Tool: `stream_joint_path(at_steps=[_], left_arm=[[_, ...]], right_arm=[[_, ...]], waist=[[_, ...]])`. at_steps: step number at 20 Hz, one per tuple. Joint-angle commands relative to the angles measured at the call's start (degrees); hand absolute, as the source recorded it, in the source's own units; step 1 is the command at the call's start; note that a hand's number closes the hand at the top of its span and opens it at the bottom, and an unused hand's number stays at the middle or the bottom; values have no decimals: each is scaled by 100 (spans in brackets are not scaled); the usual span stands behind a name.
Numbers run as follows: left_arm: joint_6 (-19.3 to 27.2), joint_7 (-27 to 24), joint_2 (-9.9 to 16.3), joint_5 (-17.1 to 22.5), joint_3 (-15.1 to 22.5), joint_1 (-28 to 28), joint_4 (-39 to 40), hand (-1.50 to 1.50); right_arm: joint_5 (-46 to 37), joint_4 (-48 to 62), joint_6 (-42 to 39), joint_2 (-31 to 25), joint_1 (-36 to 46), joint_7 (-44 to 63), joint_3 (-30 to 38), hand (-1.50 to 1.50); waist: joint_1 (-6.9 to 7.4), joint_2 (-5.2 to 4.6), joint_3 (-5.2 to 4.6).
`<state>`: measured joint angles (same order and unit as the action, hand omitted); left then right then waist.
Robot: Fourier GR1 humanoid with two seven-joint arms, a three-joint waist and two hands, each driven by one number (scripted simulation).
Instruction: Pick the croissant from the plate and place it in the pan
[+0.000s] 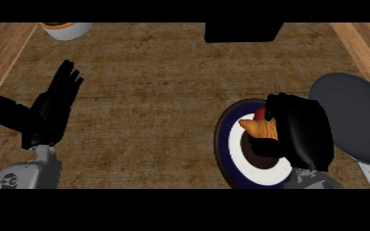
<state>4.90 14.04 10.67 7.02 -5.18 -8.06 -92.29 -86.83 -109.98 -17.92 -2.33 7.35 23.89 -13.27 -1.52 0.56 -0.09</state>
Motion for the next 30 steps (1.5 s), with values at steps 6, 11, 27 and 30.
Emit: stream_joint_path(at_steps=[6,11,27,30], left_arm=[[-102,-345,-47,-73,-70,-320,575,0],[-10,-106,-164,-181,101,-278,312,0],[-224,-85,18,35,-228,-401,418,0],[-356,3,114,126,-305,-459,451,0]], right_arm=[[-151,-1802,-1356,90,454,781,278,150],[400,-1413,-848,-200,765,491,1476,150],[2843,1678,1518,-1827,330,-2309,4919,150],[2951,2608,1749,-1981,781,-2542,4776,150]], waist=[[118,-50,7],[135,-58,11],[136,-74,16],[178,-72,13]])
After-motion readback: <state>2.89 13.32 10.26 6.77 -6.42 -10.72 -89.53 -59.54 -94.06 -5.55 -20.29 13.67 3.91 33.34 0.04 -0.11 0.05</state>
